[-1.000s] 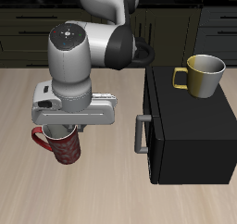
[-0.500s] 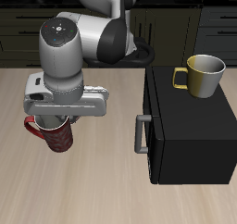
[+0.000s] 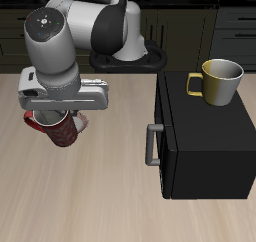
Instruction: Place the red mug on the plate
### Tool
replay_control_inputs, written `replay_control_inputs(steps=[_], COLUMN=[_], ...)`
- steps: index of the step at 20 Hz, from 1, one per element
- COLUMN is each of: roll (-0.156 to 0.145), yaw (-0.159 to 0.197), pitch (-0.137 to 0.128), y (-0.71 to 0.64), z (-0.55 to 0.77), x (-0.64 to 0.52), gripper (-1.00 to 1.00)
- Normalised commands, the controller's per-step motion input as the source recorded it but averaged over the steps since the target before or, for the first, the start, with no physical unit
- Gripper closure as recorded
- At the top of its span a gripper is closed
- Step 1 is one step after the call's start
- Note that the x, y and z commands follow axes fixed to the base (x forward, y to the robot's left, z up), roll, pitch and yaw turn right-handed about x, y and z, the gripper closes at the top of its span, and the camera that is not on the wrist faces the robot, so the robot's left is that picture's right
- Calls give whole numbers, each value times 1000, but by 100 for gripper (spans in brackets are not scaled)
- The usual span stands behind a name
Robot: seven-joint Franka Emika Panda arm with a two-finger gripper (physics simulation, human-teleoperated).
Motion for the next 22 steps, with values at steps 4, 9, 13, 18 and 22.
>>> replay_control_inputs(steps=[4,9,13,18,22], roll=[5,-18,5,-24,13], yaw=[-27,8,45,40,12], pitch=[-17,-40,-62,-137,-114], y=[-164,-108,38,40,84], z=[83,2,-152,-61,-103], x=[-432,-353,-382,-456,-332], gripper=[100,100,100,100,100])
